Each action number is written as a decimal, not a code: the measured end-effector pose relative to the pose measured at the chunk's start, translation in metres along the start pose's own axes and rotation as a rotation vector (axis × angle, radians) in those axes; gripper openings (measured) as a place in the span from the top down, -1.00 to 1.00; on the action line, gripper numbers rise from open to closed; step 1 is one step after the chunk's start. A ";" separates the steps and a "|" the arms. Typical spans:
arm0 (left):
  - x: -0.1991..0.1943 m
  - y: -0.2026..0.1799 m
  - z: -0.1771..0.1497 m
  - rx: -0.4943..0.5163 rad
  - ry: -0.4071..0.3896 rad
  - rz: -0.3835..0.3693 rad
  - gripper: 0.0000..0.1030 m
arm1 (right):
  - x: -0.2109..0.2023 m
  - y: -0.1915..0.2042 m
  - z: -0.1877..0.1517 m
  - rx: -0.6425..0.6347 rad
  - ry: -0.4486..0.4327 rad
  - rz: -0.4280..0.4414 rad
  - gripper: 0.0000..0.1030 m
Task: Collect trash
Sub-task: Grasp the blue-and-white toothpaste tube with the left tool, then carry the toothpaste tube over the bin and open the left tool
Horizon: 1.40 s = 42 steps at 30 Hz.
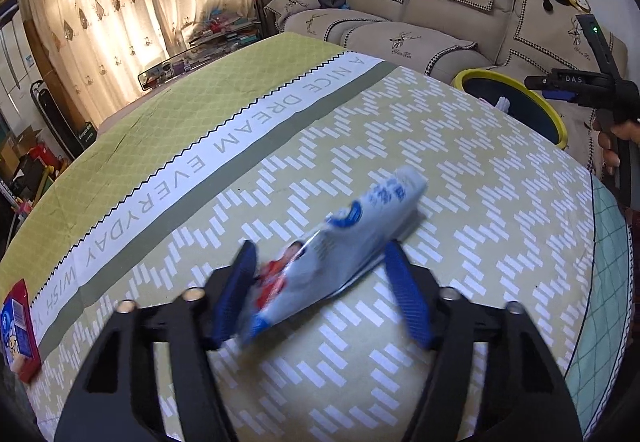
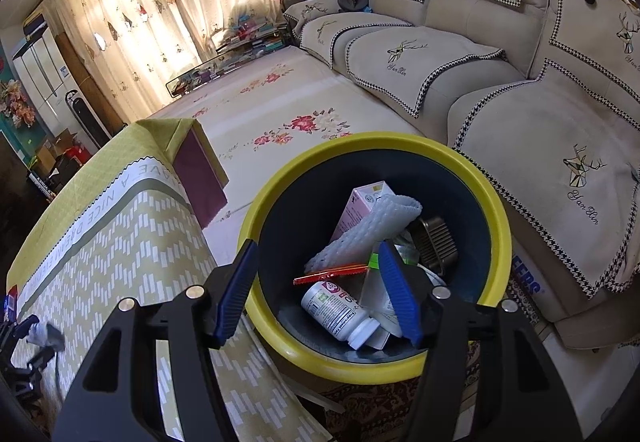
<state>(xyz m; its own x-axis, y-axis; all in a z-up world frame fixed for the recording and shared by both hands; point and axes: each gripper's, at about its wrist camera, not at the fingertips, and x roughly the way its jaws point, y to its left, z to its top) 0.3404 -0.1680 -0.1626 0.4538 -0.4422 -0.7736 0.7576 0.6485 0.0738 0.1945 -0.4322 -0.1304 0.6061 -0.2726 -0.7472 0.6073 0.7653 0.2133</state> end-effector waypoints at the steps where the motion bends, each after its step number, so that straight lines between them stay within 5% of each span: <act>1: -0.001 -0.001 0.001 0.002 0.001 -0.005 0.01 | 0.000 -0.001 -0.001 0.002 0.002 0.003 -0.15; 4: -0.005 -0.007 0.002 0.001 0.006 -0.036 0.29 | 0.000 -0.002 -0.001 0.007 0.004 0.009 -0.15; 21: -0.031 -0.047 0.029 -0.028 -0.025 -0.126 0.42 | -0.025 -0.025 -0.004 0.048 -0.031 0.047 -0.16; 31: -0.012 -0.091 0.092 -0.014 -0.054 -0.162 0.42 | -0.041 -0.070 -0.002 0.124 -0.063 0.044 -0.19; 42: 0.059 -0.196 0.182 0.024 0.024 -0.296 0.42 | -0.059 -0.125 -0.005 0.204 -0.092 0.026 -0.22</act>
<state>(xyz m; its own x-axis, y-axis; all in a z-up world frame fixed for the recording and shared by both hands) 0.3035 -0.4339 -0.1080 0.2002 -0.5951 -0.7783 0.8664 0.4784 -0.1429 0.0804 -0.5084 -0.1161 0.6617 -0.3132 -0.6812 0.6764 0.6413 0.3622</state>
